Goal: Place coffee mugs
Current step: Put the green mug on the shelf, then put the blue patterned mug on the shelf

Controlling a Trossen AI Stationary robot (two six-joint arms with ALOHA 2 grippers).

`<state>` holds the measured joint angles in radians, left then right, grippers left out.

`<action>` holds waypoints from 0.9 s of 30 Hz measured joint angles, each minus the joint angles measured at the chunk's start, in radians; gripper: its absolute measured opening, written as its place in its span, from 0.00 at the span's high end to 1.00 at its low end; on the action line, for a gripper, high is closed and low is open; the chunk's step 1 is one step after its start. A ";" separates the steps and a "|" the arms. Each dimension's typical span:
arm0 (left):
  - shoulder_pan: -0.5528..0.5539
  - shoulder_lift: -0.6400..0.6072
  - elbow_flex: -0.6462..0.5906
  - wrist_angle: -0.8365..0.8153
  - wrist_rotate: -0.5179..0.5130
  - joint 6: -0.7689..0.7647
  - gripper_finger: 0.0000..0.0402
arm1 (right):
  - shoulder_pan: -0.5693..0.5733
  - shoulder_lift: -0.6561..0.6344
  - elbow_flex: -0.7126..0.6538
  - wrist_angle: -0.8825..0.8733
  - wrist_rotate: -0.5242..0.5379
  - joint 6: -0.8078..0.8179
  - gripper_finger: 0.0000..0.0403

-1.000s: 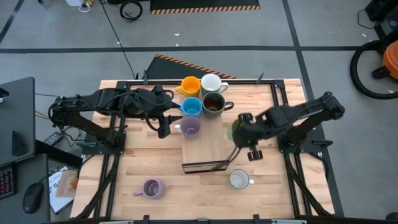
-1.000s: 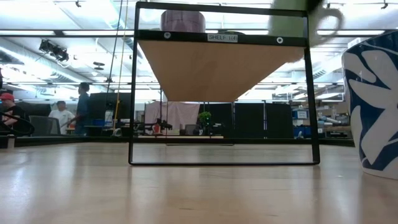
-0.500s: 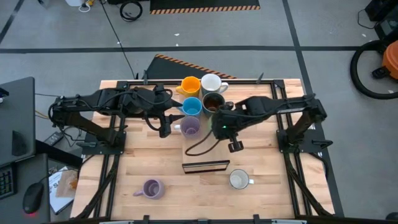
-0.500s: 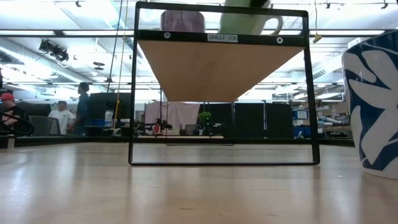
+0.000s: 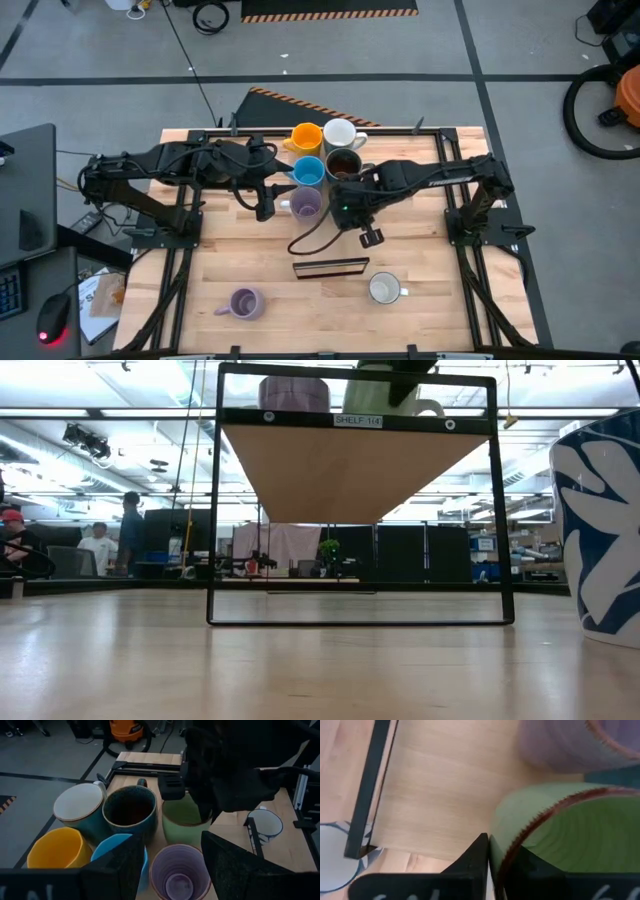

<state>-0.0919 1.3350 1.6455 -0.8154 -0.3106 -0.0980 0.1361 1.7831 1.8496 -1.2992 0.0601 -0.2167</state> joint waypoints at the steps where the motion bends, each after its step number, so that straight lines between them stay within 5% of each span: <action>1: 0.000 0.000 0.000 0.000 0.000 0.000 0.49 | -0.002 0.000 0.000 0.004 0.005 0.002 0.88; 27: 0.000 0.000 0.000 0.002 0.000 0.000 0.49 | 0.017 -0.016 0.060 0.042 0.056 0.236 0.63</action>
<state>-0.0917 1.3350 1.6455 -0.8131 -0.3107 -0.0982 0.1530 1.7672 1.9098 -1.2574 0.1164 0.0191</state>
